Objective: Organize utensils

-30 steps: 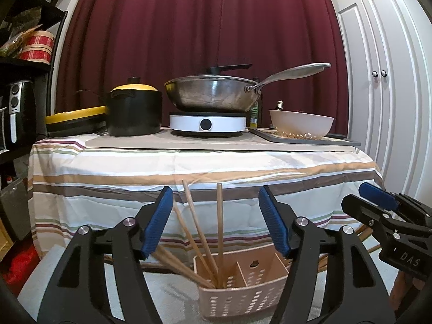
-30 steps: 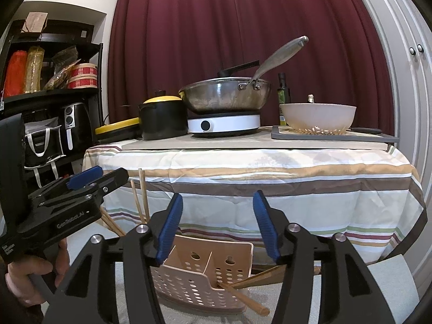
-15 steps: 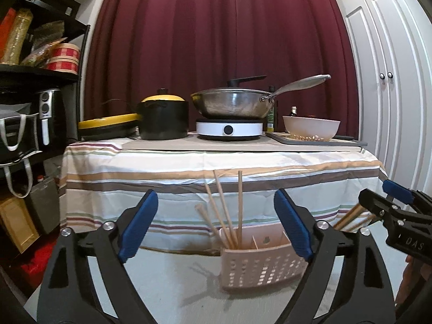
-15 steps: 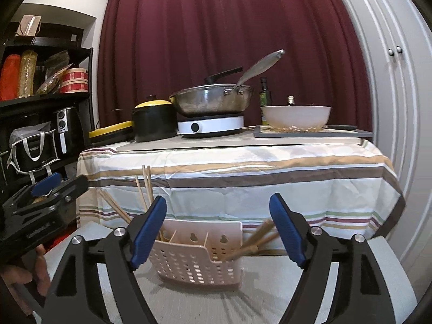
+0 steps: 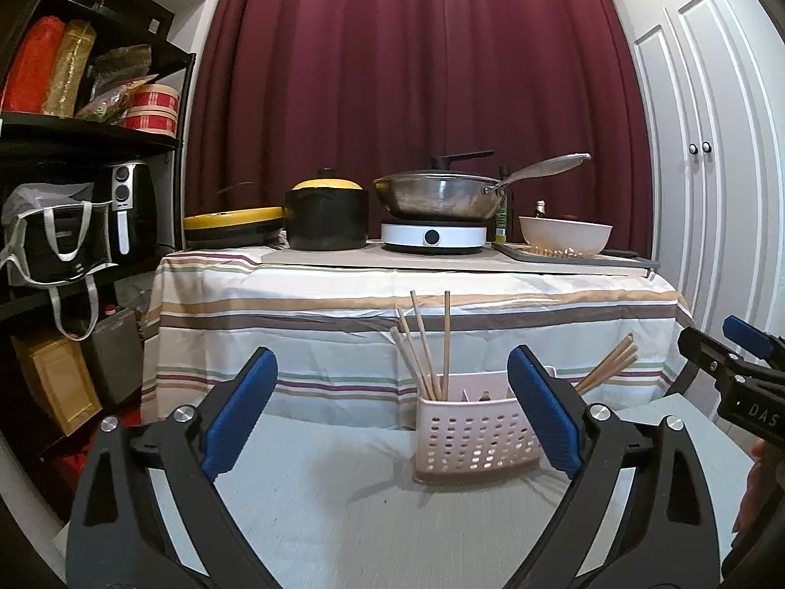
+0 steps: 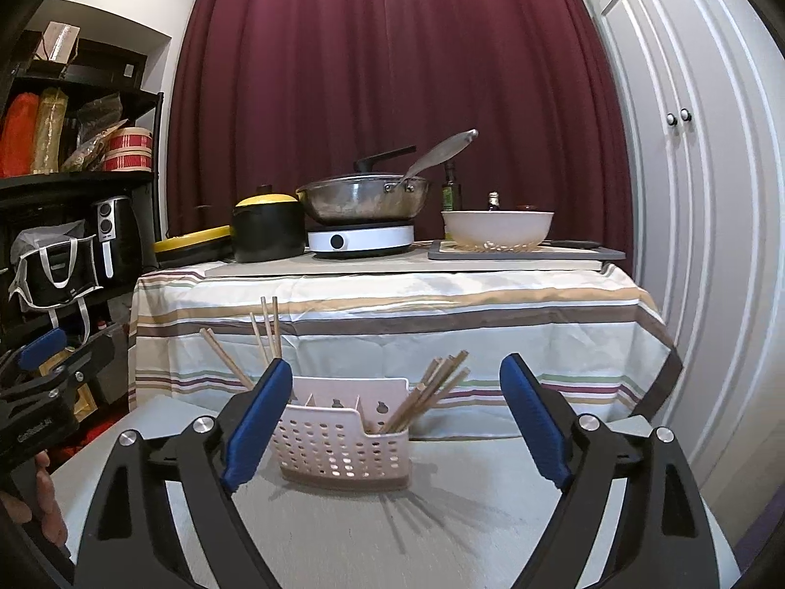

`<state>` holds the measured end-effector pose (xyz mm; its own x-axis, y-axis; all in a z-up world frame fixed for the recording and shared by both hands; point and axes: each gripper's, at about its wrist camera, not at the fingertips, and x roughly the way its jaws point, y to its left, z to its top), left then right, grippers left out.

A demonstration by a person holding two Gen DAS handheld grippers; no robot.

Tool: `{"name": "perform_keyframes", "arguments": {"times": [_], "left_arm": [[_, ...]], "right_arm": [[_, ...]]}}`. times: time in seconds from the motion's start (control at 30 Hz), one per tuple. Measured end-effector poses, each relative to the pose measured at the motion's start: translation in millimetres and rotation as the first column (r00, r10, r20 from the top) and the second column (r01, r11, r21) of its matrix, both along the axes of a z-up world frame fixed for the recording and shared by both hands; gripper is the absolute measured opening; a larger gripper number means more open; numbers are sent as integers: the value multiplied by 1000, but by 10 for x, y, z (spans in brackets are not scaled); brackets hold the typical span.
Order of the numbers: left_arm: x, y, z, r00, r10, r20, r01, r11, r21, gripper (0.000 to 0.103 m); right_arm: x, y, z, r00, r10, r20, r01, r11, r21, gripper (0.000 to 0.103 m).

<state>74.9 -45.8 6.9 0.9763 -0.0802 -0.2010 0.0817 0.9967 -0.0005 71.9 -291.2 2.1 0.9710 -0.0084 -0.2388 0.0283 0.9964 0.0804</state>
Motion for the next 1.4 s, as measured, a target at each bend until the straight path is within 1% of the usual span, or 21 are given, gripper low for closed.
{"name": "perform_keyframes", "arguments": {"times": [0.23, 0.47, 0.97, 1.03, 1.1, 1.17, 1.27, 1.4], "left_arm": [[-241, 63, 55, 1000, 13, 5, -13, 1000, -19, 93], [-383, 82, 68, 1000, 15, 12, -14, 1000, -22, 93], [-486, 103, 77, 1000, 14, 10, -14, 999, -34, 94], [-482, 98, 84, 1000, 11, 10, -10, 999, -36, 94], [-490, 96, 83, 1000, 13, 13, -13, 999, -37, 99], [-502, 93, 81, 1000, 9, 14, -9, 999, -38, 99], [-494, 84, 77, 1000, 30, 8, -30, 999, -32, 99], [-442, 63, 38, 998, 55, -22, -55, 998, -15, 99]], "right_arm": [[-209, 23, 38, 1000, -11, 5, 11, 1000, -10, 85], [-338, 70, 59, 1000, -8, 11, 8, 1000, -16, 85], [-415, 107, 65, 1000, -4, 13, 4, 1000, -21, 85], [-412, 109, 62, 1000, -4, 12, 4, 1000, -22, 85], [-410, 108, 61, 1000, -4, 11, 4, 1000, -22, 85], [-408, 107, 60, 1000, -4, 11, 4, 1000, -22, 85], [-416, 110, 58, 1000, -3, 10, 3, 1000, -22, 85], [-433, 112, 35, 1000, -3, -2, 2, 1000, -22, 85]]}}
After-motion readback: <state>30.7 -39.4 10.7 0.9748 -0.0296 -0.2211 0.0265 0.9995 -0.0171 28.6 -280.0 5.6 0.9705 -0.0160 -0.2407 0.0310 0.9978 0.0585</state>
